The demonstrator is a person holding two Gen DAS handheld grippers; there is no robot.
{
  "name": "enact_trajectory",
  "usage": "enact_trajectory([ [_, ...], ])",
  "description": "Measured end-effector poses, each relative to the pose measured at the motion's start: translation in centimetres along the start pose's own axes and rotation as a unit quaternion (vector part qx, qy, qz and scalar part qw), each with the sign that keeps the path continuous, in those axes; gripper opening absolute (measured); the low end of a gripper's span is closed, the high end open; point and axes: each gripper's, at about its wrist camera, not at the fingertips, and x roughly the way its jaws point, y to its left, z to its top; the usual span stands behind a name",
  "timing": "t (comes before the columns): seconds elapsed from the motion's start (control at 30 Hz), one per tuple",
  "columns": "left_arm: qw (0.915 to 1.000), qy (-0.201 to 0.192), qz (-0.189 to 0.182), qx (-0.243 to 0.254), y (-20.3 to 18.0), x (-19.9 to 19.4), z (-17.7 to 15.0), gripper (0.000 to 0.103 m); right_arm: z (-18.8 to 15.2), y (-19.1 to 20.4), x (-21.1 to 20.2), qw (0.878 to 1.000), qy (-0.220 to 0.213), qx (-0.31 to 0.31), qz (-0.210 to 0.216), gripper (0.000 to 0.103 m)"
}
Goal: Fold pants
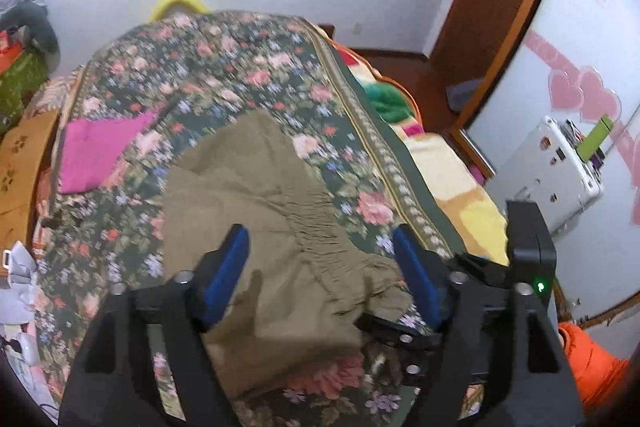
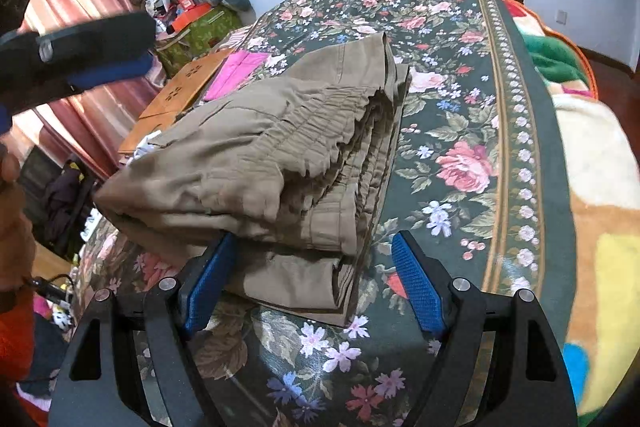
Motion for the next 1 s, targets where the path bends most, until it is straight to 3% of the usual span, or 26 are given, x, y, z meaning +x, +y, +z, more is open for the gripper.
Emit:
enact_trajectory([
  [0.13,0.9992,-0.02,0.034,-0.003,2.2,-0.2,1.1,0.086,0.0,0.0,-0.7,1.0,-0.009,-0.003,-0.004,0.077],
  [0.3,0.9968,-0.008,0.08,-0.007,6.6,1.3,2.9,0.086,0.0,-0.7,-1.9,1.0,-0.022,0.003,-0.014,0.077],
  [0.57,0.9906,0.06,0.119,-0.028,13.3,8.2,5.6,0.087,0.5,-3.2,-3.7,0.997,-0.045,0.039,-0.048,0.077],
  [0.83,0.9787,0.167,0.102,-0.061,15.9,17.9,5.6,0.087,1.2,-4.7,-3.9,0.994,-0.054,0.066,-0.062,0.077],
  [0.93,0.9735,0.19,0.124,-0.031,15.6,20.4,5.2,0.088,1.3,-4.9,-3.7,0.994,-0.053,0.069,-0.064,0.077],
  [1.0,0.9697,0.197,0.144,0.004,15.2,21.4,4.5,0.094,1.3,-4.9,-3.7,0.994,-0.053,0.067,-0.066,0.077],
])
